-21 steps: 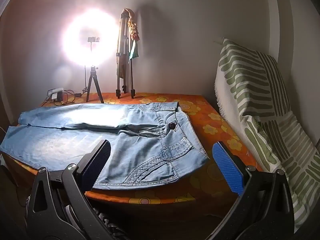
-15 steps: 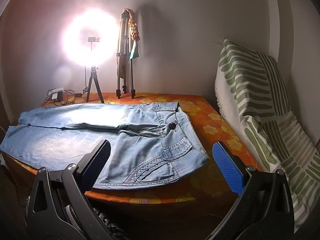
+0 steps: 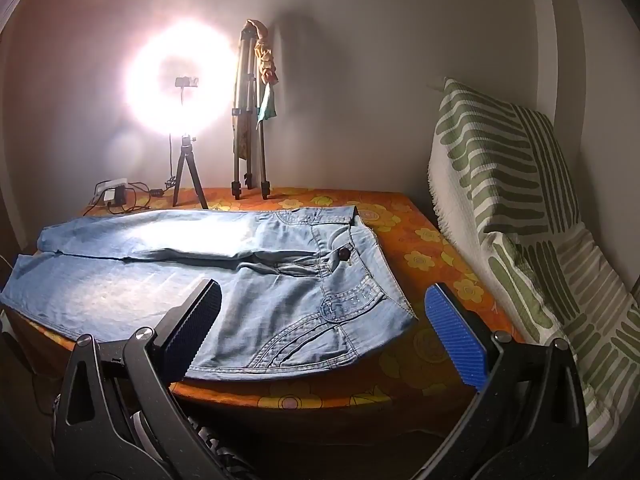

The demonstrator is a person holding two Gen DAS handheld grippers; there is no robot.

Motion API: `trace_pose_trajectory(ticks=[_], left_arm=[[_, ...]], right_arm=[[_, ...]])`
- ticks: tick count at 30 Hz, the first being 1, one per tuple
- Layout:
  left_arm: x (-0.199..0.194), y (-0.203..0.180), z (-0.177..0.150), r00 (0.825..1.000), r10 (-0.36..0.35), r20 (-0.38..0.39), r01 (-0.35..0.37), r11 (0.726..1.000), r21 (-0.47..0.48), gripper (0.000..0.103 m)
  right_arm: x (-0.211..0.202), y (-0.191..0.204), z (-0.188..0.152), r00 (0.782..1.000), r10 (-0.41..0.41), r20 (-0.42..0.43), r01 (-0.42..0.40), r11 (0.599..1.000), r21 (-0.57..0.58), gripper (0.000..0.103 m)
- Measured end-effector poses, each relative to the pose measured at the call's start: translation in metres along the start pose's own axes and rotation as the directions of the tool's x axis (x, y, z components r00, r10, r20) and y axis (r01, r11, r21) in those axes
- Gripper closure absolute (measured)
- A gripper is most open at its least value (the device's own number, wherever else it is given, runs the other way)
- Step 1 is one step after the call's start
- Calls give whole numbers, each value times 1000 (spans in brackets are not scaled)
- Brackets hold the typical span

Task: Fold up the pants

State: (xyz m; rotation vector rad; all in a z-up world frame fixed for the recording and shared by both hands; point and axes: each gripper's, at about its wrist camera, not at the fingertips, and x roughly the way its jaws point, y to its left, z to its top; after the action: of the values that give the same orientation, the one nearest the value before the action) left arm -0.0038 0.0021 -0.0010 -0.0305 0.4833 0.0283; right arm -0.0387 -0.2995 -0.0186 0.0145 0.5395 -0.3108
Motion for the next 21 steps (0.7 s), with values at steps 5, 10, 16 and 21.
trace_pose_trajectory(ticks=[5,10,16,21], left_arm=[[-2,-1,1,1000,1,6,-1,1000,6,0],[-2,0,1,1000,1,10,-1,1000,7,0],[-2,0,2,1000,1,10,-1,1000,8,0],[-2,-2,3,1000,3,10,-3,1000,13,0]], right_arm=[[-2,2,2,1000,1,0,-1,1000,1,0],[-2,1,3,1000,1,-1,-1,1000,2,0],[-2,1,2,1000,2,-1,-2,1000,3,0],[-1,1,1,1000,3,-1,-3,1000,4,0]])
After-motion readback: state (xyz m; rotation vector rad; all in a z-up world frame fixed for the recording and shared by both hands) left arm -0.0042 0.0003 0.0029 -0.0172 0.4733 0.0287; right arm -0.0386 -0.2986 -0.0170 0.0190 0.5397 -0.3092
